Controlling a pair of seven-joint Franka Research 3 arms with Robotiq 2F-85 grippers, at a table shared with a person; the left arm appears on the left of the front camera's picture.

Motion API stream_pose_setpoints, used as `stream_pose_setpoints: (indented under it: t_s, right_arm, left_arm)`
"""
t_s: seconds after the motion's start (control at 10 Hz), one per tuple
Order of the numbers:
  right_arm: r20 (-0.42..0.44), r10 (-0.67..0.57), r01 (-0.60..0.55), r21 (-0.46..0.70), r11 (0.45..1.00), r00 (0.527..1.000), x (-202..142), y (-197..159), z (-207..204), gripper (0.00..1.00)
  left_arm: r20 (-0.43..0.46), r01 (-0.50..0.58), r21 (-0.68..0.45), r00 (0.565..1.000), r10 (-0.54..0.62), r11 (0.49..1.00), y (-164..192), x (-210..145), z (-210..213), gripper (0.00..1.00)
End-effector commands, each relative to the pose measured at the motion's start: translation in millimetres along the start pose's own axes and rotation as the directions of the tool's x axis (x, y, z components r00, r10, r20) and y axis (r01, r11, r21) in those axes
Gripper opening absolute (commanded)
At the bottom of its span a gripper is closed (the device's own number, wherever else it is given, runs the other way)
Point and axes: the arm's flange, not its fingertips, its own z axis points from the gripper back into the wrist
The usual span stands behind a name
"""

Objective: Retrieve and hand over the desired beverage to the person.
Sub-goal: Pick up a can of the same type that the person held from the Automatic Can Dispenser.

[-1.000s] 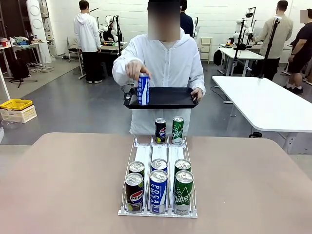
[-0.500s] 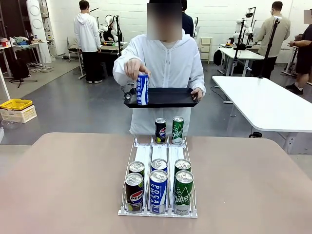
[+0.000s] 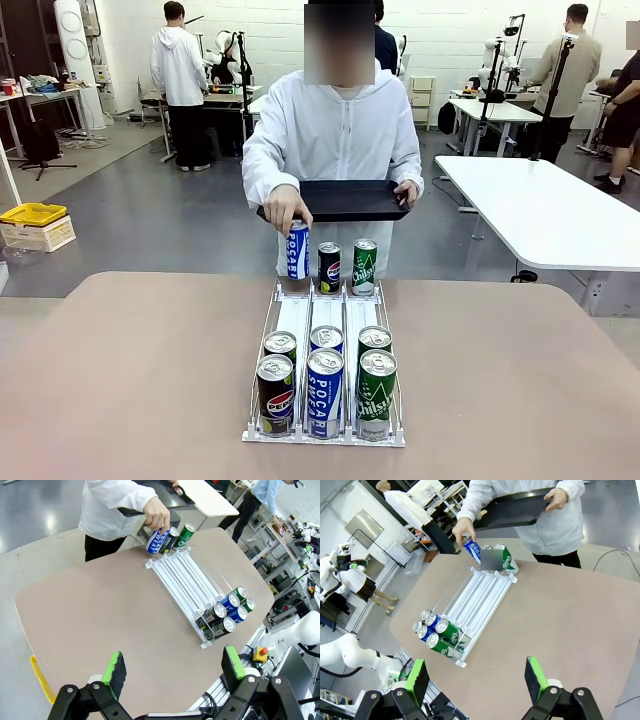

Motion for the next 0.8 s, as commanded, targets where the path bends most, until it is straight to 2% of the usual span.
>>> stream_pose_setpoints:
  t_s: [0.0, 0.7]
  right_arm:
    - [0.023, 0.011, -0.011, 0.022, 1.000, 1.000, 2.9, -2.0, -1.3, 1.00]
    - [0.023, 0.011, -0.011, 0.022, 1.000, 1.000, 2.9, -2.0, -1.3, 1.00]
  left_arm:
    - [0.008, 0.017, -0.014, 1.000, -0.017, 1.000, 1.5, 0.7, 1.9, 1.00]
    - [0.008, 0.017, -0.014, 1.000, -0.017, 1.000, 1.5, 0.7, 1.9, 1.00]
